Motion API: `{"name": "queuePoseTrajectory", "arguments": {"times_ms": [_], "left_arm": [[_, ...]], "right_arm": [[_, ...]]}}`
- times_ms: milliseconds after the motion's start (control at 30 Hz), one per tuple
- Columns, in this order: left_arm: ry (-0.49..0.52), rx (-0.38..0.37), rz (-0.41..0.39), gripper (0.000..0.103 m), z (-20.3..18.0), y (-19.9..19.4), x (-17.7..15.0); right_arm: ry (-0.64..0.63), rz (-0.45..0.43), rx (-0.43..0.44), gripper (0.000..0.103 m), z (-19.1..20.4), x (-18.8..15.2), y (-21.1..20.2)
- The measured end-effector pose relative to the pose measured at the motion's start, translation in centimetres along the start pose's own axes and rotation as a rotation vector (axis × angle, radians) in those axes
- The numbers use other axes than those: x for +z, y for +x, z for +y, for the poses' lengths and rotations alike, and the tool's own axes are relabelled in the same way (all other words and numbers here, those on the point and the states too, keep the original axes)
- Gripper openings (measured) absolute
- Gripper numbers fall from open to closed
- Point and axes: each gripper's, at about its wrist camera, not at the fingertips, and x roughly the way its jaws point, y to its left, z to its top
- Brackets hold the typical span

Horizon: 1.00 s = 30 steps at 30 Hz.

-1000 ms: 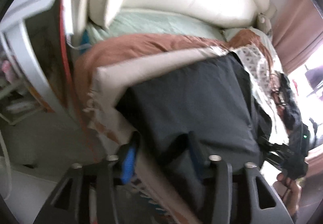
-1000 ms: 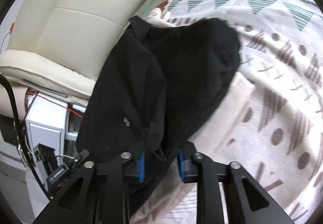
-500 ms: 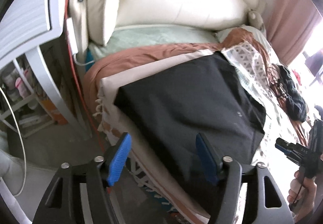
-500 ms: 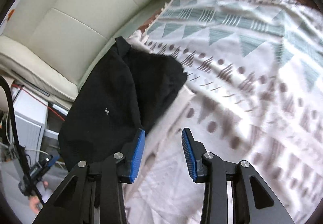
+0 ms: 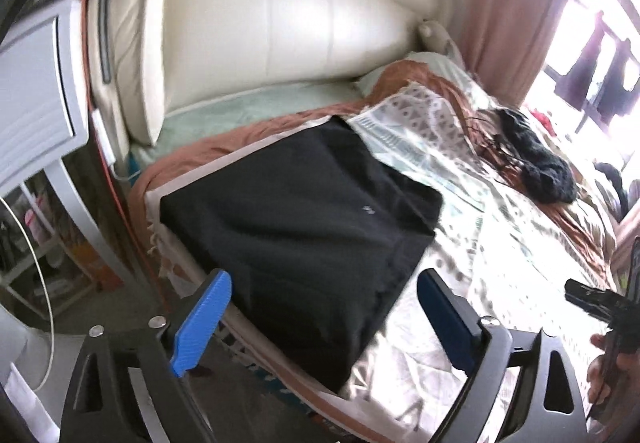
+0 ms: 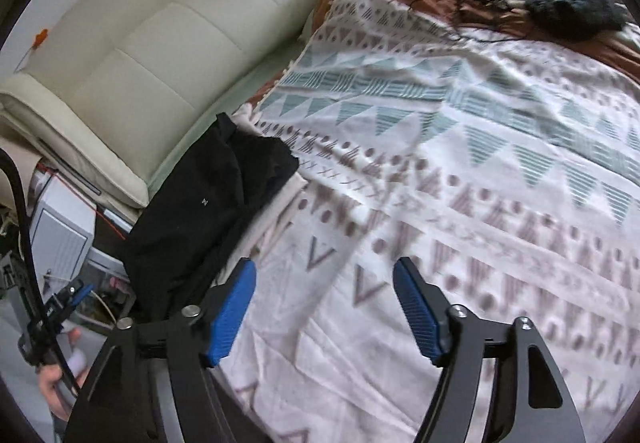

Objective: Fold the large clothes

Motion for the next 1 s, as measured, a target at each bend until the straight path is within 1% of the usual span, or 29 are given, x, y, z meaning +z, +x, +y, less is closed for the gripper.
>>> {"name": "queuePoseTrajectory", "arguments": {"times_ms": [33,167,233,367,433,533,733,833,933,1000], "left_arm": [[0.018,-0.004,-0.008,0.096,-0.7,-0.4,-0.2],[0.074,-0.033,-0.032,0.099,-3.2,-2.2,-1.3],[0.103,-0.052,-0.046,0.099,-4.5,-3.2,-2.0],[0.157,-0.081,-0.071,0.099,-7.0,-4.9,-3.5],[0.179,-0.106,-0.086,0.099,-7.9,-5.7,-4.3],[0.203,-0.133,-0.113,0.100,-9.0,-6.9,-5.5],[0.260,-0.193,-0.153,0.100,-10.7,-9.1,-8.4],[0.285,-0.221,-0.167,0.101,-11.1,-10.3,-9.8],[0.305,-0.247,-0.178,0.102,-11.2,-11.6,-11.2],[0.318,-0.259,-0.189,0.102,-11.2,-12.6,-12.2]], "right_arm": [[-0.002,-0.015,-0.011,0.082,-0.3,-0.4,-1.1],[-0.007,-0.071,-0.057,0.089,-1.3,-2.3,-4.9],[-0.011,-0.099,-0.082,0.095,-1.8,-3.3,-6.9],[-0.022,-0.168,-0.140,0.097,-2.5,-5.4,-10.4],[-0.017,-0.195,-0.156,0.102,-3.0,-6.6,-12.0],[-0.015,-0.238,-0.193,0.102,-3.6,-8.6,-14.2],[-0.002,-0.290,-0.241,0.102,-4.4,-13.1,-17.4],[0.005,-0.316,-0.259,0.102,-4.4,-15.5,-18.6],[0.008,-0.346,-0.303,0.102,-4.1,-18.0,-19.8],[0.017,-0.361,-0.313,0.102,-3.9,-19.7,-20.4]]}}
